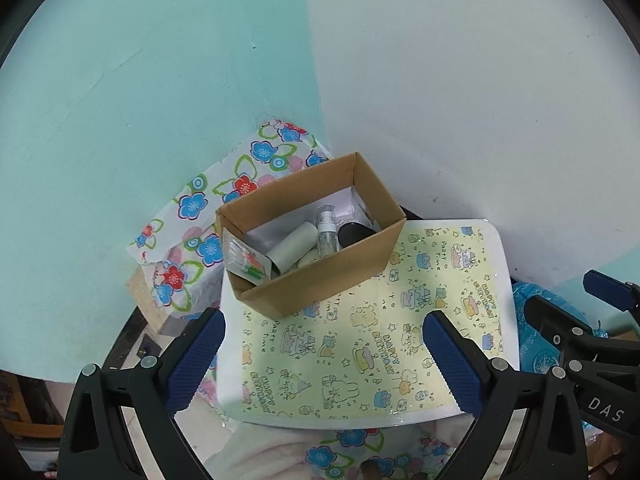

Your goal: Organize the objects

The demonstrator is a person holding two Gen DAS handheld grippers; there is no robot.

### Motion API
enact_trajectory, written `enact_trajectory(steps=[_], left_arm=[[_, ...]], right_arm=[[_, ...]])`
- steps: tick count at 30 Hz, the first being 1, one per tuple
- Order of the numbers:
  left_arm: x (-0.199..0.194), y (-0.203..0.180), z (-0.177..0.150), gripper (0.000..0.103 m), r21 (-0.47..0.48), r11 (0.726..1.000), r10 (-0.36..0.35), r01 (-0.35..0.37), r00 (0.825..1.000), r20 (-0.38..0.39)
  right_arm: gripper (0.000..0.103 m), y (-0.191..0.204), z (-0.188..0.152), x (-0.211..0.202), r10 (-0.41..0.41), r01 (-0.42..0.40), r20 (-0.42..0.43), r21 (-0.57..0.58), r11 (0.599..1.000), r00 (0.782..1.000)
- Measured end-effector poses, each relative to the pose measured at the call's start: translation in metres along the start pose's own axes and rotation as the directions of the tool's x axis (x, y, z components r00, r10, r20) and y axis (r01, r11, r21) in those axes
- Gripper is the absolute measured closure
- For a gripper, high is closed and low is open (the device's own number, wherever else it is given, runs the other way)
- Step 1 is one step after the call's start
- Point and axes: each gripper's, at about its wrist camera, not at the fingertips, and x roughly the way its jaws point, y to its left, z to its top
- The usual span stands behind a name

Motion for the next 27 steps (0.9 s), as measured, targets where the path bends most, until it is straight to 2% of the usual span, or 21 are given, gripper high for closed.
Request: enact_trajectory(steps=[4, 12, 27], left_arm=[[-0.007, 0.001, 0.003, 0.003, -0.004, 1.000, 0.014, -0.014, 1.000, 0.000], [-0.006, 0.006, 0.008, 0.003, -0.028, 0.999, -0.021, 0.021, 1.000, -0.021], [0.003, 0.009, 0.012, 0.003, -0.048, 0.998, -0.031, 0.029, 0.999, -0.040]], right_arm=[[0.018, 0.003, 0.003, -0.006, -0.007, 0.007, -0.004, -0.008, 1.000, 1.000], [0.018, 0.004, 0.009, -0.013, 0.017, -0.017, -0.001, 0.013, 1.000, 1.000], [0.018, 0.009, 0.015, -0.010, 0.009, -0.009, -0.004, -0.012, 1.000, 1.000]])
